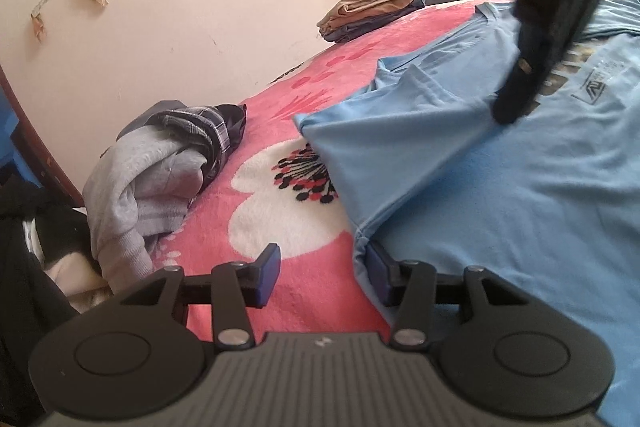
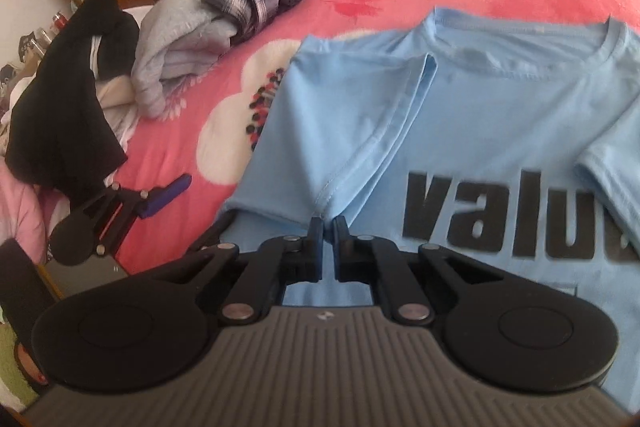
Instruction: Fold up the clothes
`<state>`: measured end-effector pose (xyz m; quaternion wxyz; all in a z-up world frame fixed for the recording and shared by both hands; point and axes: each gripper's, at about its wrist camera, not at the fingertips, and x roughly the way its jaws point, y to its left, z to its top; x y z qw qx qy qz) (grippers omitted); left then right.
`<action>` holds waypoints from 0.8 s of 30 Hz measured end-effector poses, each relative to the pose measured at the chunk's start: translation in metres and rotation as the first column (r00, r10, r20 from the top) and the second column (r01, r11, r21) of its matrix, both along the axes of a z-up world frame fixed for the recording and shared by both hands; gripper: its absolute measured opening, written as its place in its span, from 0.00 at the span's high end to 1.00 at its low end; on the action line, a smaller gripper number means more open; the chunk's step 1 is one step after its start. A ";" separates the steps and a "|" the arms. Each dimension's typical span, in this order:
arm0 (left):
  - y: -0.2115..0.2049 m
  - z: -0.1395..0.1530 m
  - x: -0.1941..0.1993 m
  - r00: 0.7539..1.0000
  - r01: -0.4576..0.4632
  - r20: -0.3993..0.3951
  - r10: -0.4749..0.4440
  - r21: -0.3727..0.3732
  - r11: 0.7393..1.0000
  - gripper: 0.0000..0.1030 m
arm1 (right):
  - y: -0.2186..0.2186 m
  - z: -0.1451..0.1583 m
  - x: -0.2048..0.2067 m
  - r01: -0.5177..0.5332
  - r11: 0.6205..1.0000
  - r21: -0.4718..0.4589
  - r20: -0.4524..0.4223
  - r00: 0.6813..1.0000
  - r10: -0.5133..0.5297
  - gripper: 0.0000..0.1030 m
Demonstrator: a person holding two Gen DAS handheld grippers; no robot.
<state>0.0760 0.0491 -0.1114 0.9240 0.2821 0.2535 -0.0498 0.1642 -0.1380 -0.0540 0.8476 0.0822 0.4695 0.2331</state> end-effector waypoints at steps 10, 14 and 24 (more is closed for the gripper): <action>0.010 0.011 -0.007 0.999 0.002 -0.048 -0.004 -0.034 0.999 0.47 | -0.015 -0.007 -0.003 0.048 0.999 -0.008 -0.035 0.998 -0.048 0.93; 0.021 0.029 -0.018 0.996 -0.022 -0.089 0.012 -0.102 0.995 0.46 | -0.025 0.009 -0.001 0.083 0.997 0.011 0.036 0.996 -0.083 0.93; 0.016 0.044 0.019 0.994 -0.066 -0.110 0.029 -0.347 0.936 0.47 | 0.010 0.020 0.053 0.047 0.999 0.009 0.232 0.971 -0.048 0.93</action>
